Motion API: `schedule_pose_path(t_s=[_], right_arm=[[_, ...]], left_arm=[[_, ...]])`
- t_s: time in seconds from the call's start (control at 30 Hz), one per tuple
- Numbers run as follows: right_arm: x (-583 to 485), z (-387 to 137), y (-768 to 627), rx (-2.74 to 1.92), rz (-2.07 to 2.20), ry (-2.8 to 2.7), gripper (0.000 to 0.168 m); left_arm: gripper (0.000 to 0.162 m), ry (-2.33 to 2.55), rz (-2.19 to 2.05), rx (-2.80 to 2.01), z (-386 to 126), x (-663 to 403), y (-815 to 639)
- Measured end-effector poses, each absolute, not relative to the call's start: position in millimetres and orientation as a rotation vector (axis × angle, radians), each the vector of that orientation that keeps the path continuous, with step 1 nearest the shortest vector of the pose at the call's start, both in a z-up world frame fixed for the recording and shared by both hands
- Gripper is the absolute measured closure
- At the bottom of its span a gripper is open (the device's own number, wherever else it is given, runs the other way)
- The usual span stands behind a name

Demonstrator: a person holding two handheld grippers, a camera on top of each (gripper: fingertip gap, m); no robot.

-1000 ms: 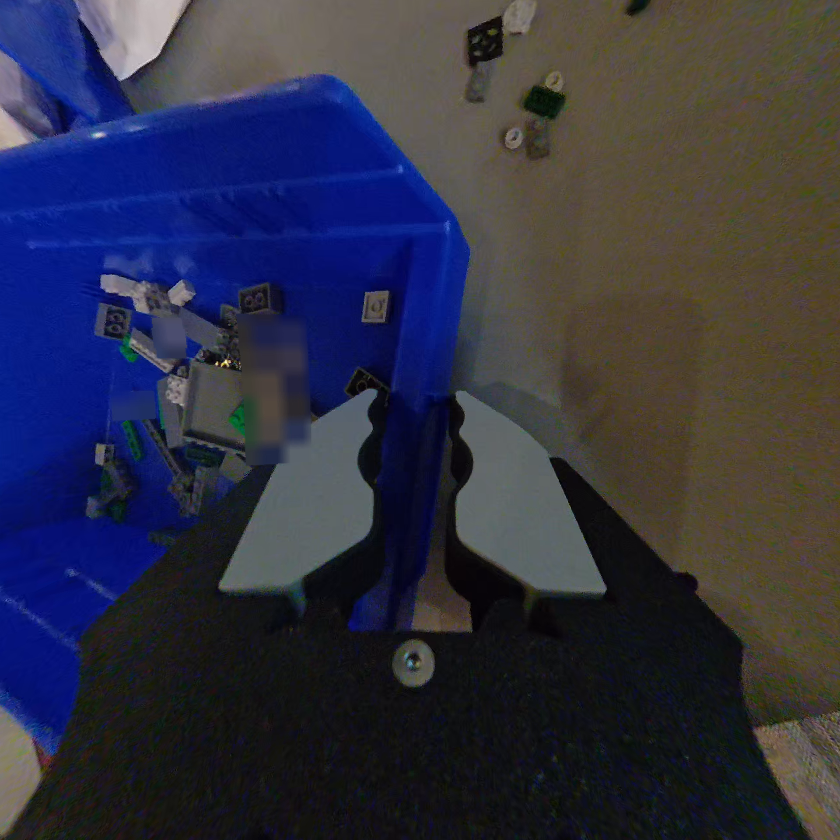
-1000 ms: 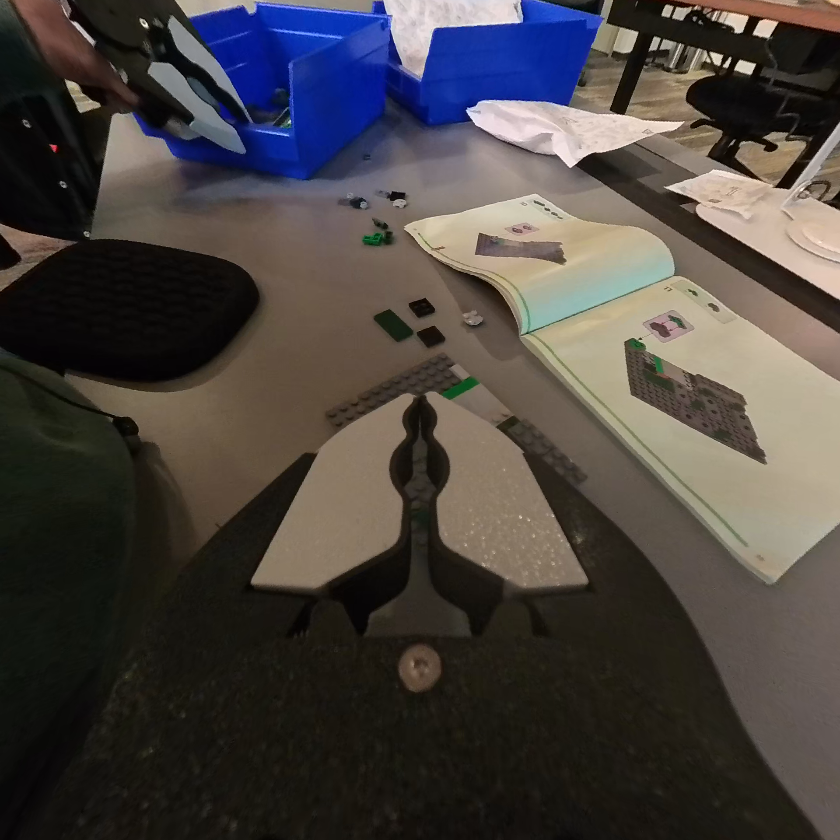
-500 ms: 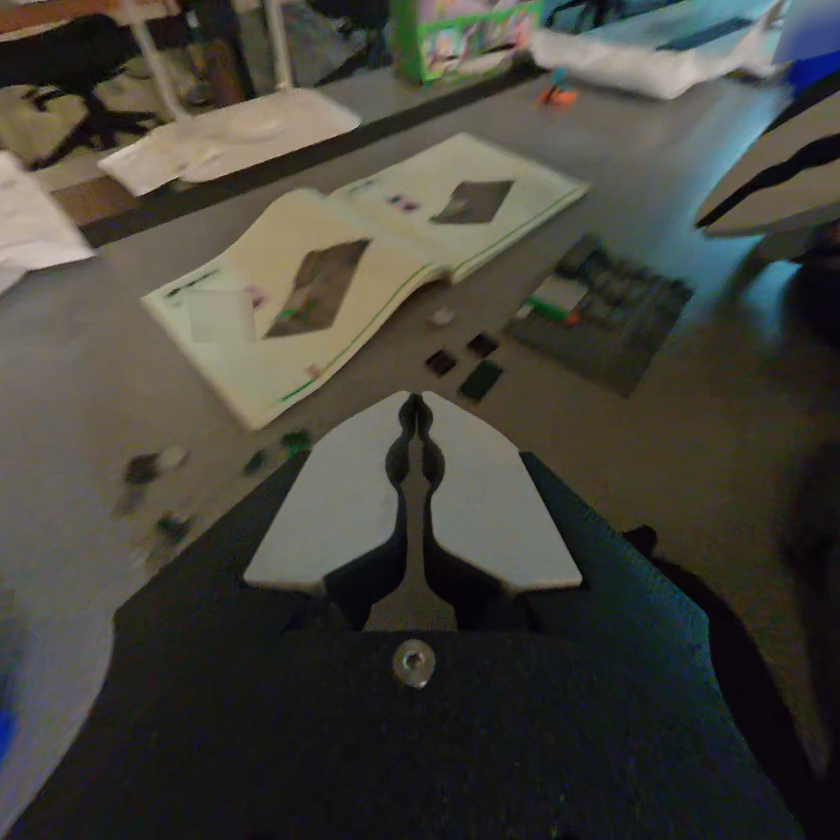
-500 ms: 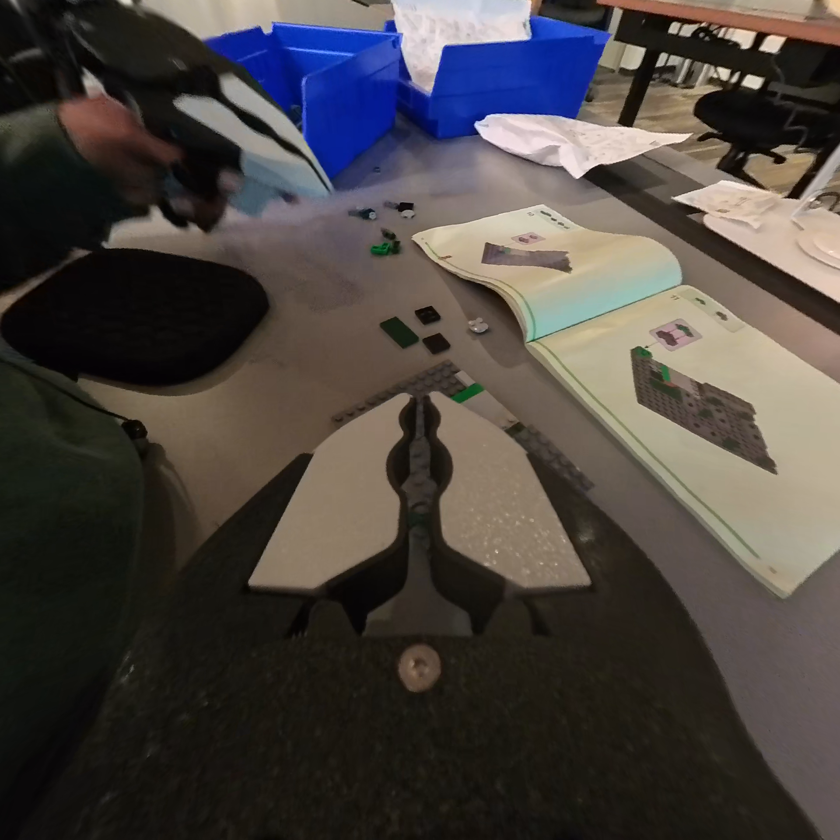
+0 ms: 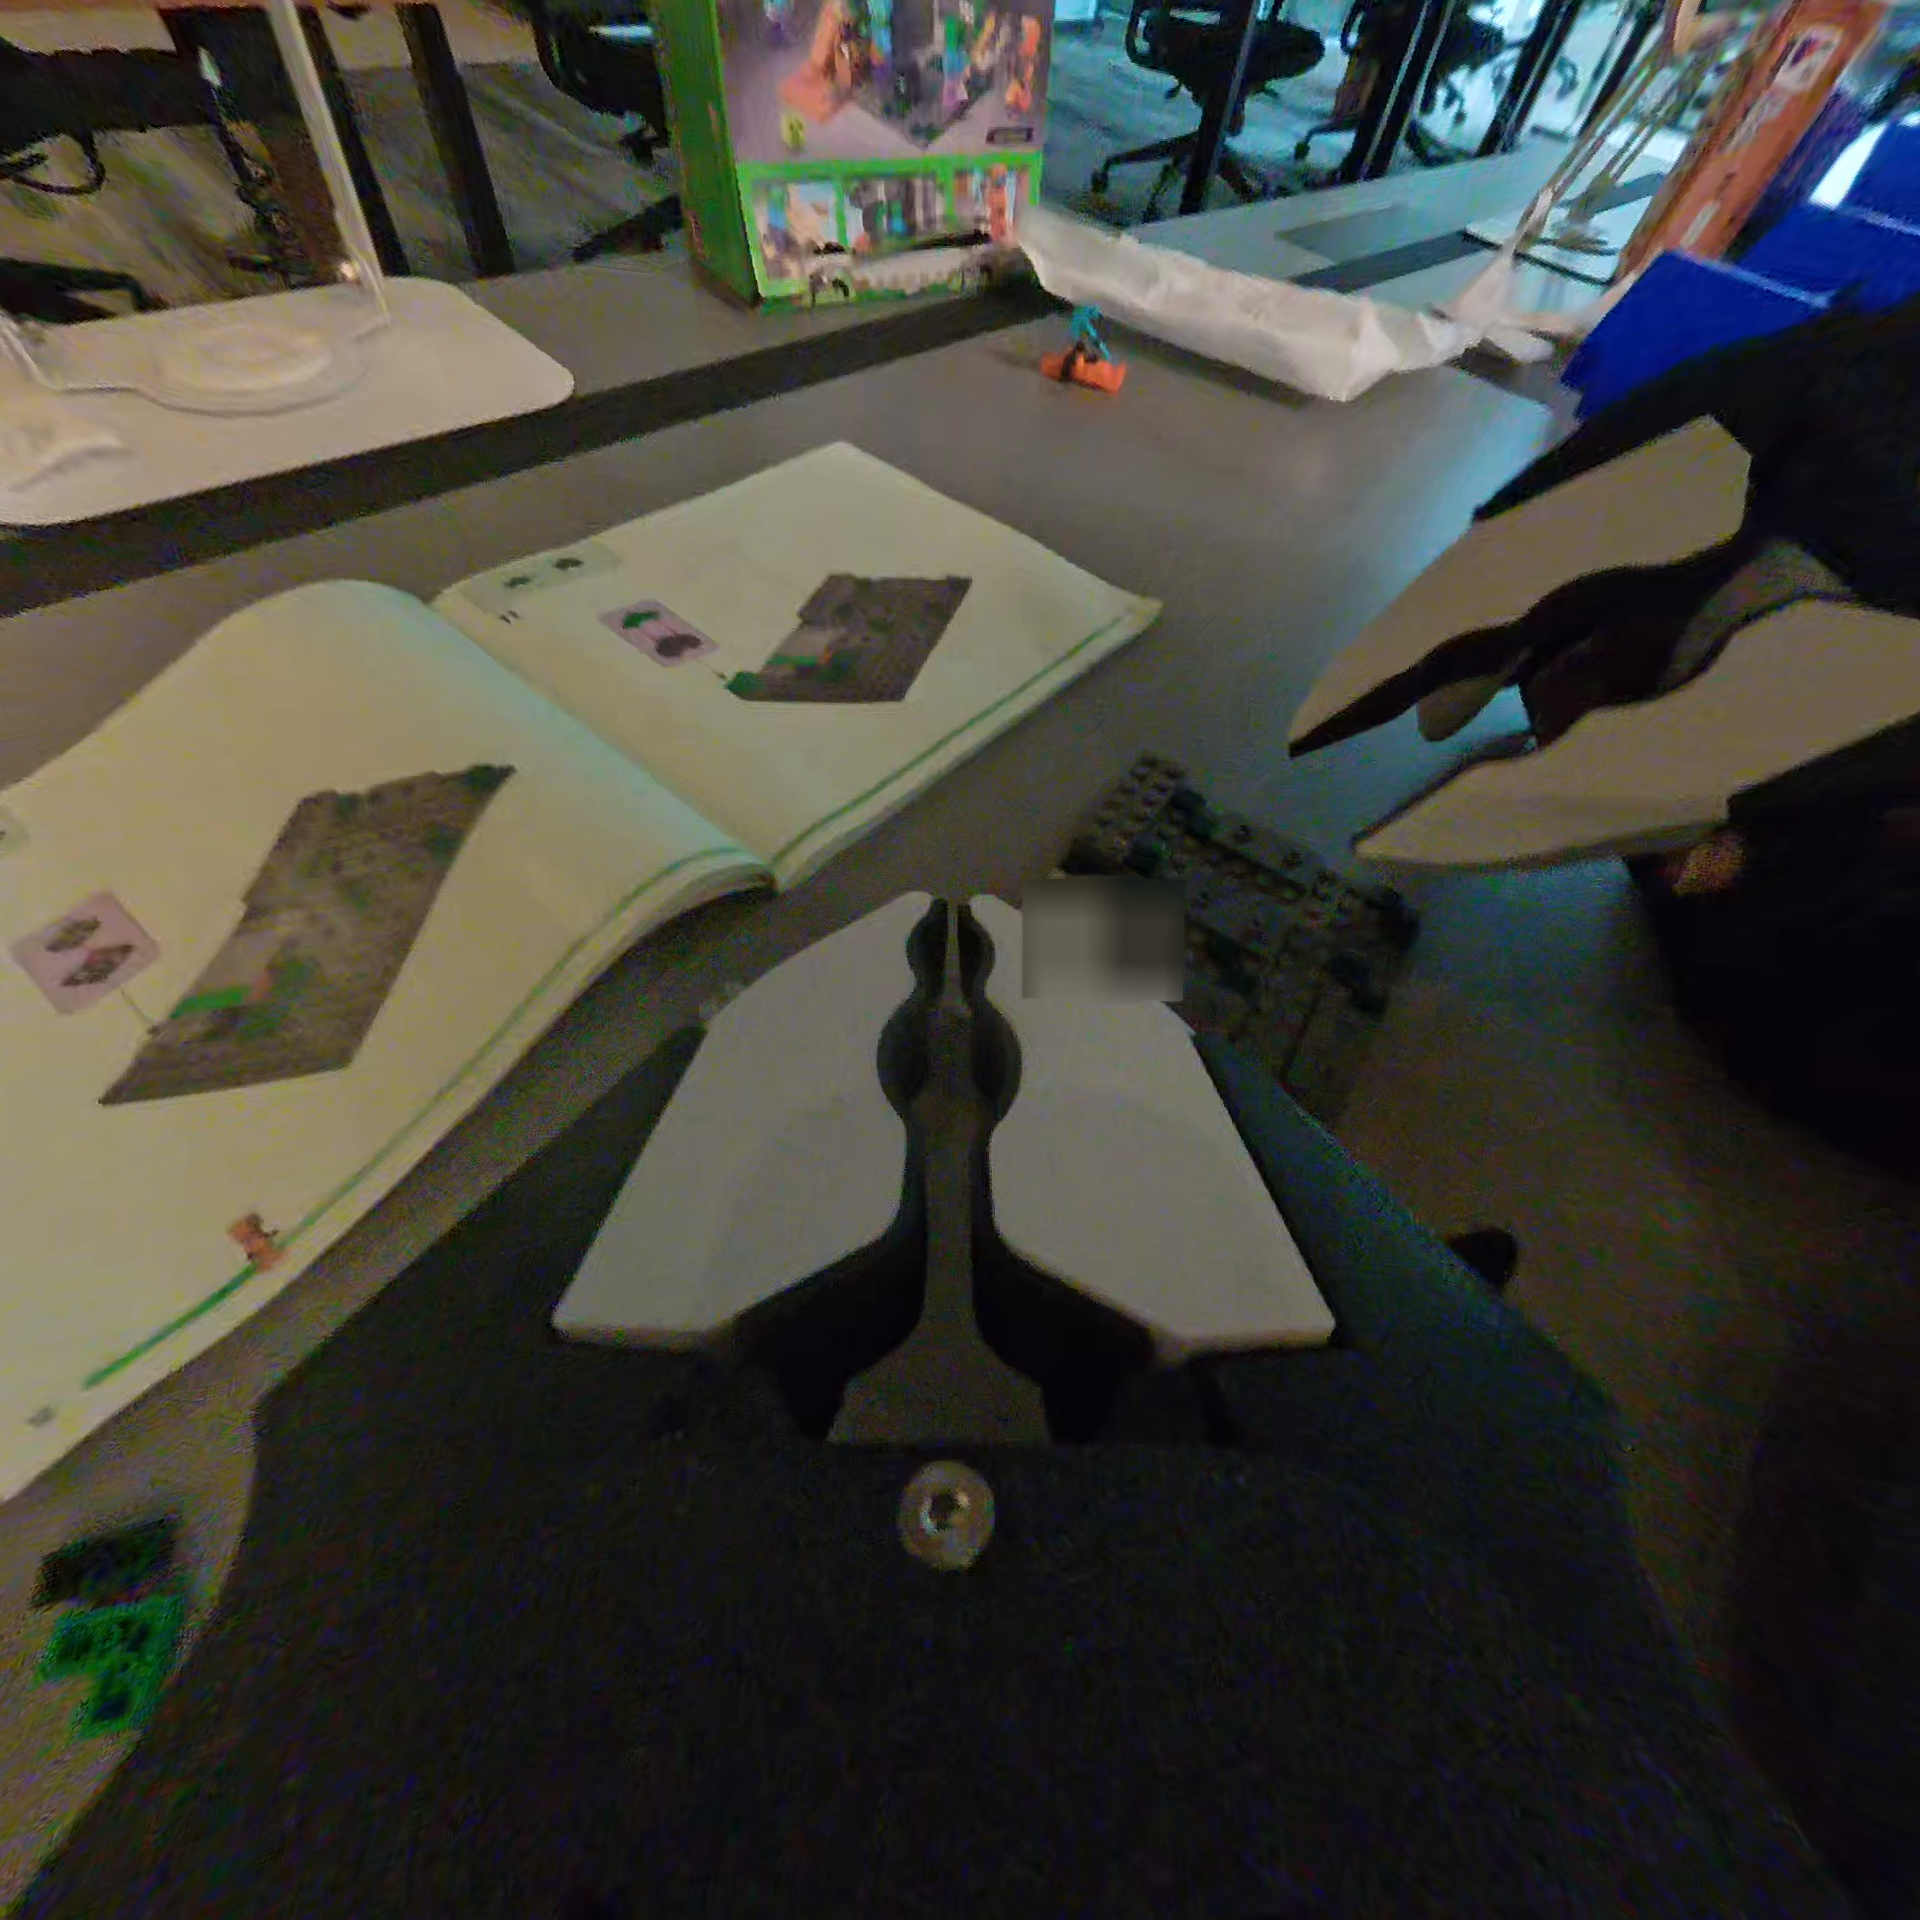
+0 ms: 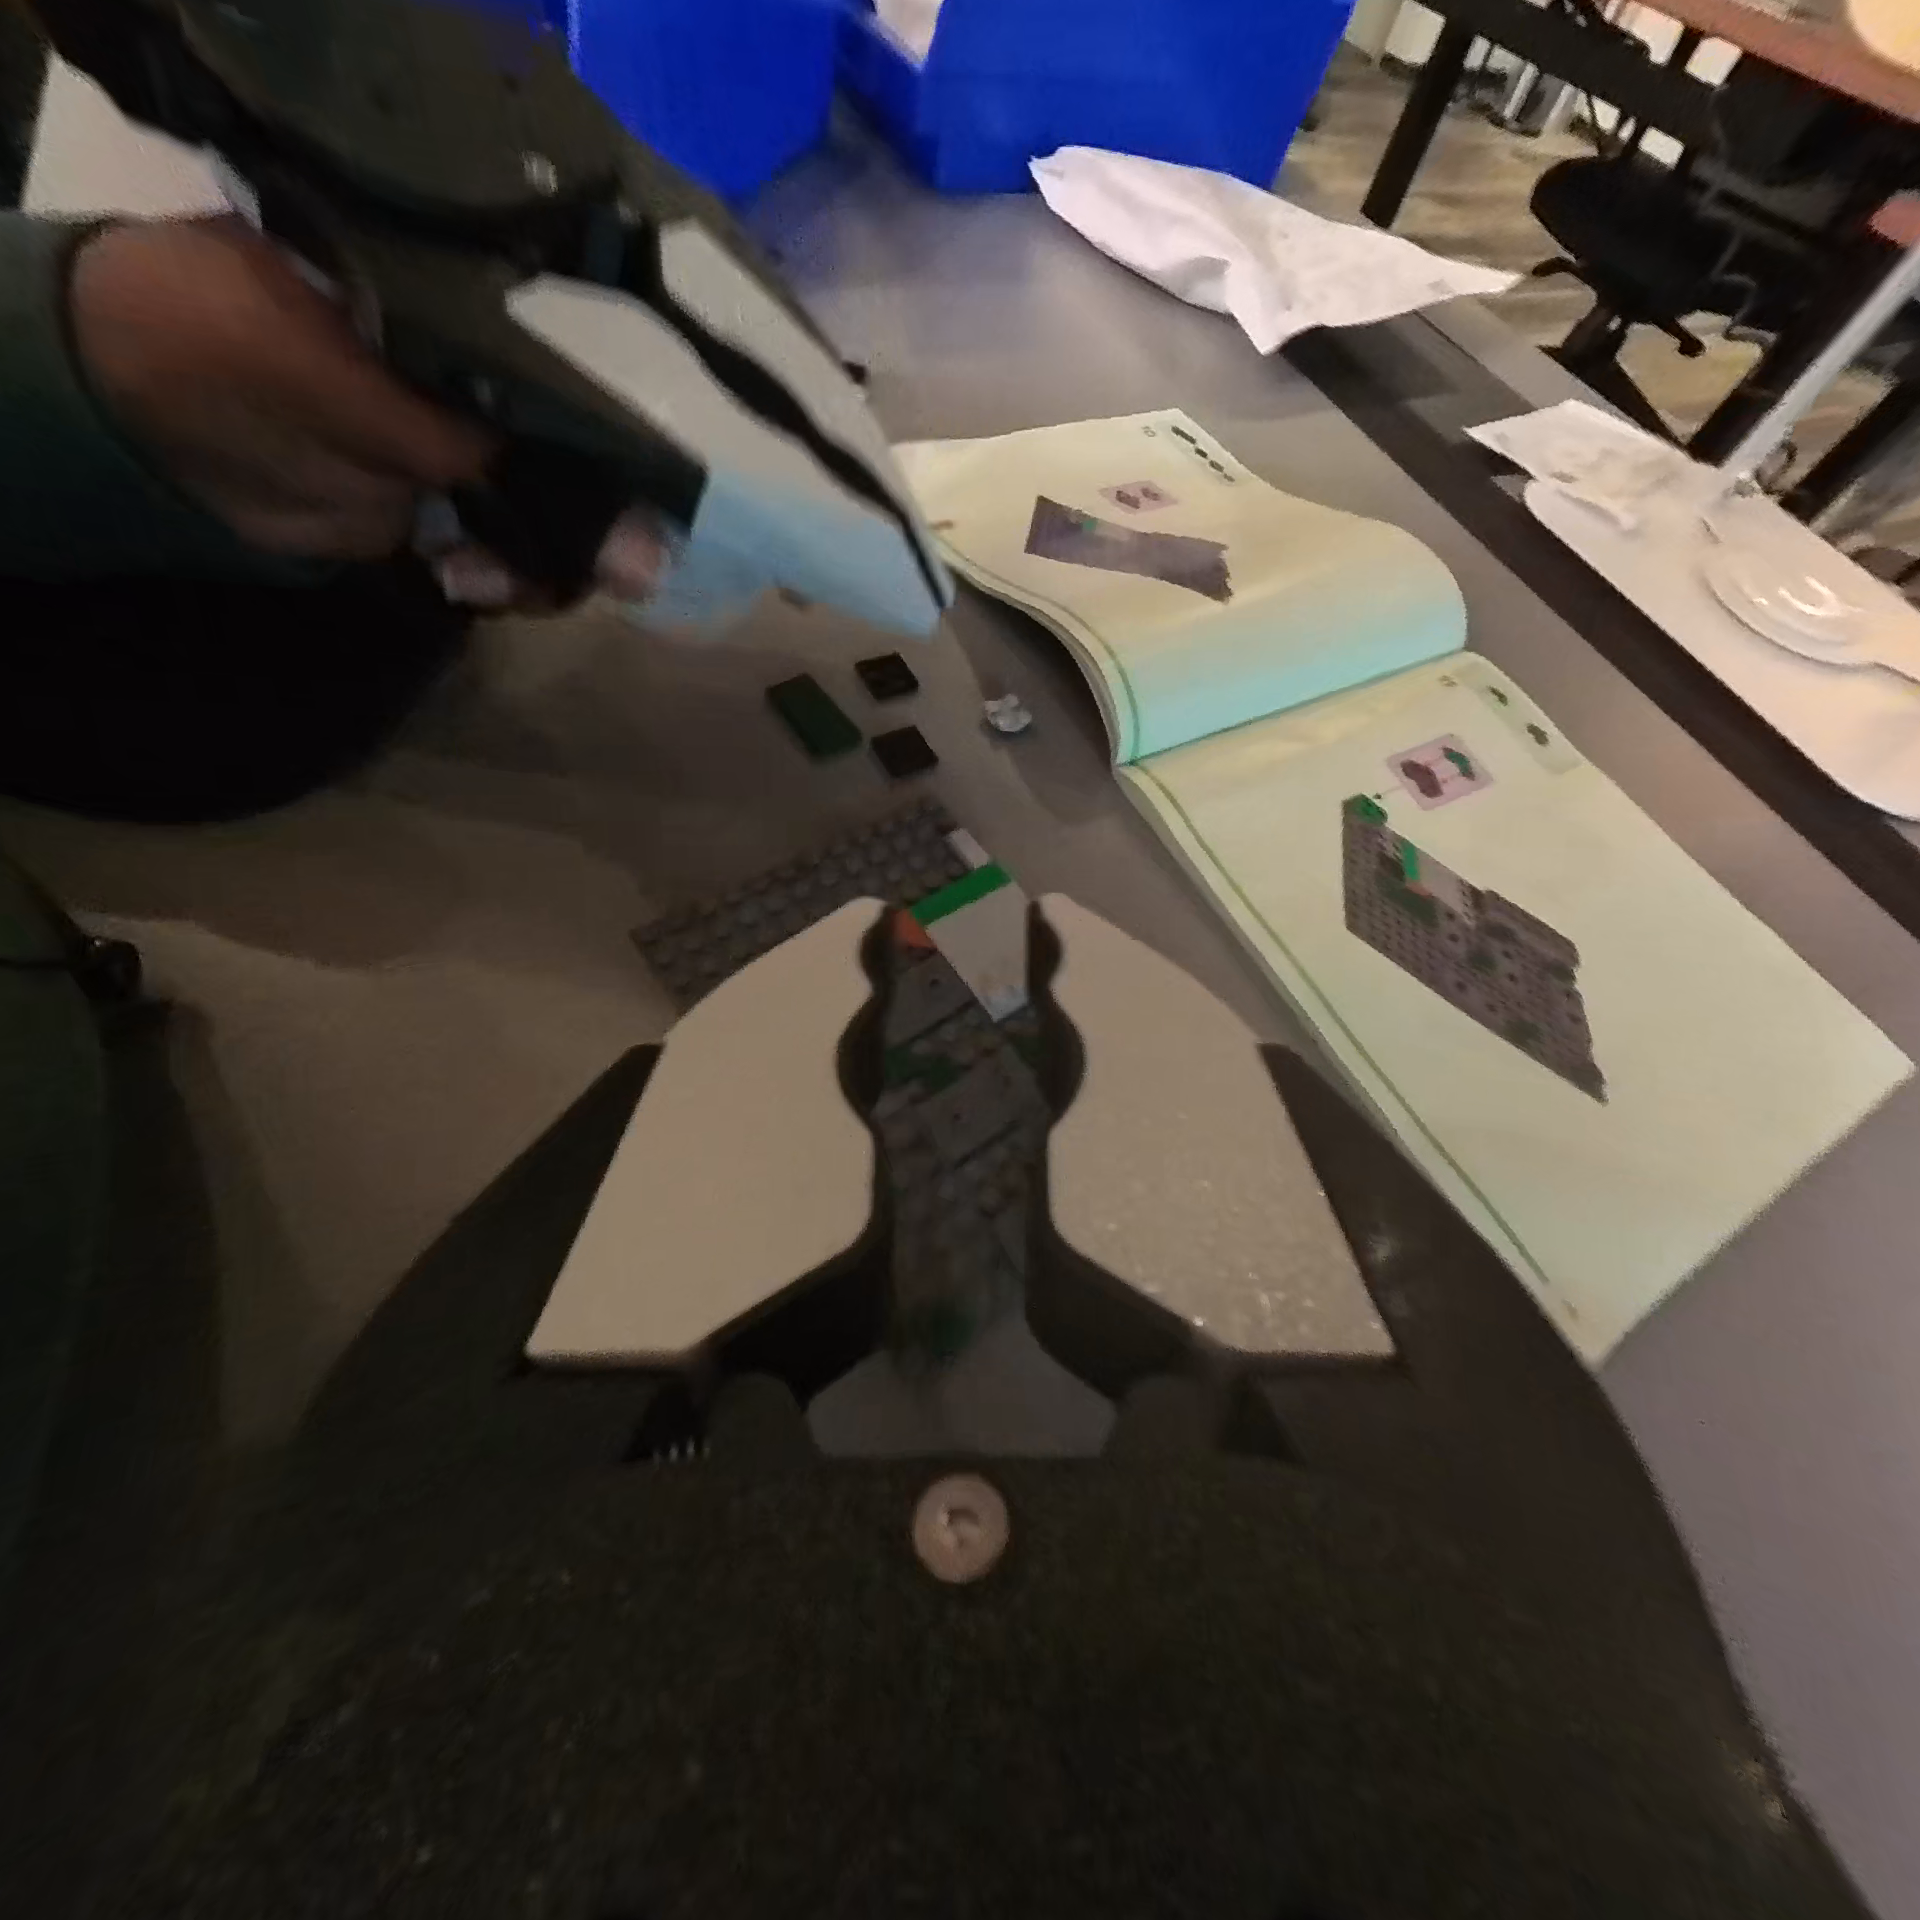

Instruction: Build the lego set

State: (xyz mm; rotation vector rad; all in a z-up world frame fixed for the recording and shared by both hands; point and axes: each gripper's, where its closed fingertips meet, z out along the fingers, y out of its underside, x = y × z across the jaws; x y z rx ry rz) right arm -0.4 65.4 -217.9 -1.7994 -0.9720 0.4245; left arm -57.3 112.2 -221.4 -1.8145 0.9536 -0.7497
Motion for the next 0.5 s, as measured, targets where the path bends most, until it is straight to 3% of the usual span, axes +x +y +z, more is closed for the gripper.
schedule_pose_path(t_s=[0.13, 0.5], right_arm=[[-2.0, -218.9, 69.7, -1.757, 0.439, -0.940, 0.168], [22.2, -228.6, 82.7, -1.774, 0.327, -0.860, 0.168]], left_arm=[[0.162, 1.019, -0.727, -1.775, -229.6, -56.2, 105.5], [0.162, 0.915, -0.706, -1.855, -237.6, -73.1, 129.7]])
